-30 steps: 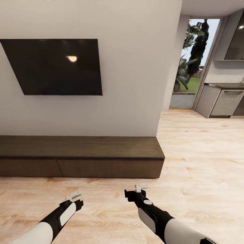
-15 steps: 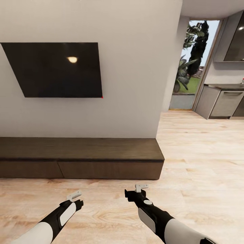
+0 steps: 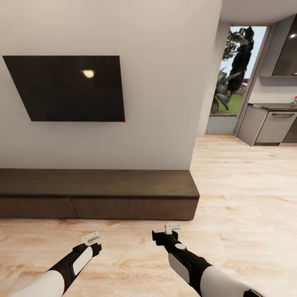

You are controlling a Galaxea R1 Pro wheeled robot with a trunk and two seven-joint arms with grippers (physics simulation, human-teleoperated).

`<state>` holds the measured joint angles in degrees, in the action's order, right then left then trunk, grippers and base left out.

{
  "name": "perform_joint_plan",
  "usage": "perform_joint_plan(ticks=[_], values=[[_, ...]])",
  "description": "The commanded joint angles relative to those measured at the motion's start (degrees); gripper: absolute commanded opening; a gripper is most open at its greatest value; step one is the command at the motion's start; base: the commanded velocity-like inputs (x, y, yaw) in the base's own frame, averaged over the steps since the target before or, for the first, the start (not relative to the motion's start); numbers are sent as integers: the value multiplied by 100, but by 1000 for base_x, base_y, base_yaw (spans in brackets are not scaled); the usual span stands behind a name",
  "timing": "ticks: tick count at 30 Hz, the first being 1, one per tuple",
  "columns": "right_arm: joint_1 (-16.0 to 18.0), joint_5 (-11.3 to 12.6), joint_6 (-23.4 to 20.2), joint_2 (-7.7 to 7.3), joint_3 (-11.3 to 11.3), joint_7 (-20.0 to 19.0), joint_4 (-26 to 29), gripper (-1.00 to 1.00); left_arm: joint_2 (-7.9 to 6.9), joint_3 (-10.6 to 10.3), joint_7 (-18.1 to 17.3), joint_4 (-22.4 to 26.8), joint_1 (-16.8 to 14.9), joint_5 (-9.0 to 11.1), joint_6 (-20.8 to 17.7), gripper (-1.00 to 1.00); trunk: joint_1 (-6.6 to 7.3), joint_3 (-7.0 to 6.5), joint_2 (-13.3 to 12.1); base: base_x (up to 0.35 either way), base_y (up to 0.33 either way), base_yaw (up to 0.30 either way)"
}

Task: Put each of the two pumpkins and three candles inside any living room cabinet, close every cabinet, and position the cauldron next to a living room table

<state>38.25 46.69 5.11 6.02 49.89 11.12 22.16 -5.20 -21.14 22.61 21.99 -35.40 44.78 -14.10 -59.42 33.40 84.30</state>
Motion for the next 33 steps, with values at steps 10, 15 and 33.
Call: perform_joint_plan(ticks=[10, 15, 33], values=[[7, 53, 28, -4, 72, 14, -123, 100, -8, -48, 43, 16, -1, 45, -23, 100, 220, -174, -399, 0, 0, 0], [7, 57, 30, -5, 71, 13, -130, 100, -8, -48, 42, 16, -2, 43, -23, 100, 330, -264, -600, 0, 0, 0], [7, 59, 26, -12, 64, 12, -133, 100, -8, -48, 45, 16, -2, 46, -23, 100, 726, -587, -1322, 0, 0, 0]])
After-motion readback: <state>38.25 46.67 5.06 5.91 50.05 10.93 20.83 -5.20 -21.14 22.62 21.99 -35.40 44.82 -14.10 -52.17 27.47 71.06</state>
